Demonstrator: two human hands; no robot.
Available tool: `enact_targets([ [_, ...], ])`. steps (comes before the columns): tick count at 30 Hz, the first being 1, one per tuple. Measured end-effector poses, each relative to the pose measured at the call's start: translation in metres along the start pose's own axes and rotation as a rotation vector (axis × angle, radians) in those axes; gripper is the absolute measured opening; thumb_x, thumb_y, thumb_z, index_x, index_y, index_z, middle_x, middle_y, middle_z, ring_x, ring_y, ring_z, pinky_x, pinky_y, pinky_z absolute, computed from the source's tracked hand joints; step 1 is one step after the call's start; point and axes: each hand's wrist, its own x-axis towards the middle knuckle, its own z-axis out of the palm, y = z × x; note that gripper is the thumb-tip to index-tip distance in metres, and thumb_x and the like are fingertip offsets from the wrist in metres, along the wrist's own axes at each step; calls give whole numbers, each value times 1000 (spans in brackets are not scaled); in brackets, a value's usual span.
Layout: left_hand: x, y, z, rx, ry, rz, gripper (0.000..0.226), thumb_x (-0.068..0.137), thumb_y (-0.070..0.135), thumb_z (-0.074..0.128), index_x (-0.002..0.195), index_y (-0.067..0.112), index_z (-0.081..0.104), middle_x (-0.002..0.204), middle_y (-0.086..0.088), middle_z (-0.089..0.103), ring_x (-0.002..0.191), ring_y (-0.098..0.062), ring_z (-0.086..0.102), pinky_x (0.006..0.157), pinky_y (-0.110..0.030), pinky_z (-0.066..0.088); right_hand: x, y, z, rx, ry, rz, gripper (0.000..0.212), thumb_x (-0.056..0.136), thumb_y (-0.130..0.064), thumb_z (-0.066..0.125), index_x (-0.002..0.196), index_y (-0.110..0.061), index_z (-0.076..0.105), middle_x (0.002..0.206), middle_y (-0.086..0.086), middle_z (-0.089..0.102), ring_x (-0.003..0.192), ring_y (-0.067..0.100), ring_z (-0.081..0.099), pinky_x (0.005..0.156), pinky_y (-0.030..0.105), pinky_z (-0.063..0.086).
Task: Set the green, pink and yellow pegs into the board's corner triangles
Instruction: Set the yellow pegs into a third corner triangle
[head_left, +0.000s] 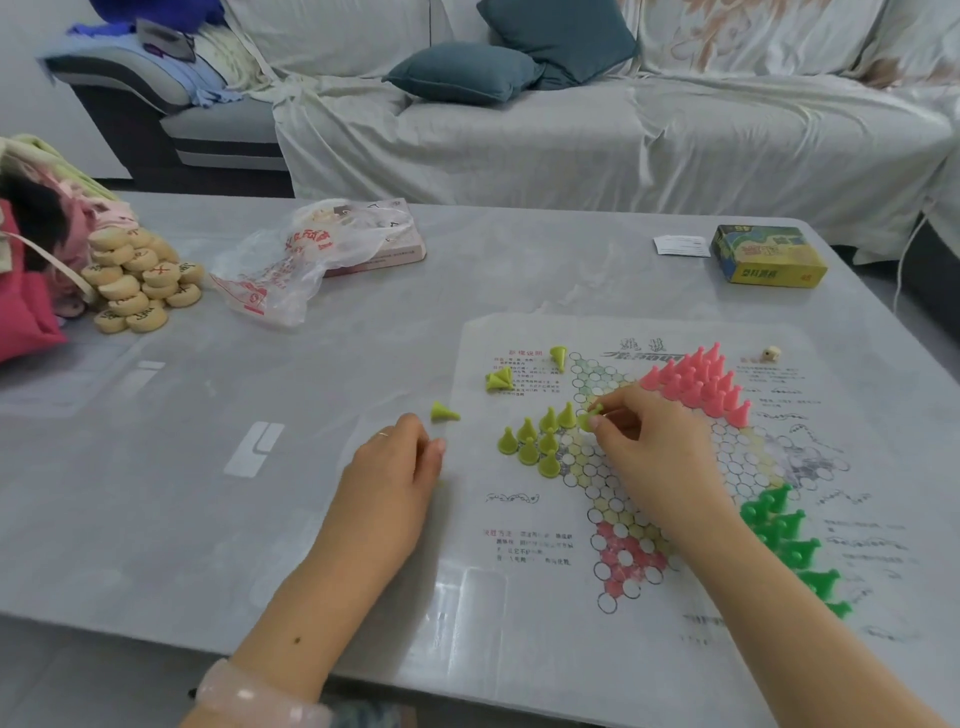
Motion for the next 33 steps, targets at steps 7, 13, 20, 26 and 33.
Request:
enact_targets([
  [7, 12, 17, 3, -565, -87, -276, 23, 93, 17, 47, 71, 13, 51, 57, 3, 43, 48, -14, 37, 51, -25, 33, 0, -1, 7, -128, -25, -26, 16, 87, -19, 54, 99, -18, 64, 84, -6, 63, 74, 7, 55, 59, 8, 35],
  [13, 17, 23, -5, -866, -131, -439, 20, 94, 9, 43, 79, 9, 56, 57, 0, 41, 41, -8, 34, 38, -16, 29, 1, -2, 12, -216, -22, -60, 16, 87, -20, 53, 99, -18, 64, 86, -4, 64, 77, 11, 54, 58, 17, 36],
  [20, 19, 28, -19, -1431, -165, -674, 14, 87, 1, 49, 76, 7, 53, 57, -1, 41, 40, -7, 38, 34, -14, 29, 1, -3, 16, -302, -40, -81, 17, 88, -25, 52, 100, -19, 62, 90, -4, 58, 80, 14, 50, 65, 25, 37],
  [26, 19, 28, -20, -1467, -135, -732, 17, 86, -6, 41, 80, 5, 52, 65, -5, 40, 42, -9, 36, 34, -15, 30, 1, -3, 17, -347, -47, -96, 17, 89, -26, 51, 100, -19, 62, 86, -6, 51, 77, 12, 46, 52, 16, 27],
  [33, 21, 27, -20, -1527, -135, -809, 16, 87, -3, 39, 81, 4, 53, 68, -10, 48, 46, -12, 40, 37, -15, 36, -1, -3, 16, -324, -65, -94, 19, 88, -24, 52, 103, -18, 61, 88, -5, 51, 79, 12, 46, 62, 23, 33],
])
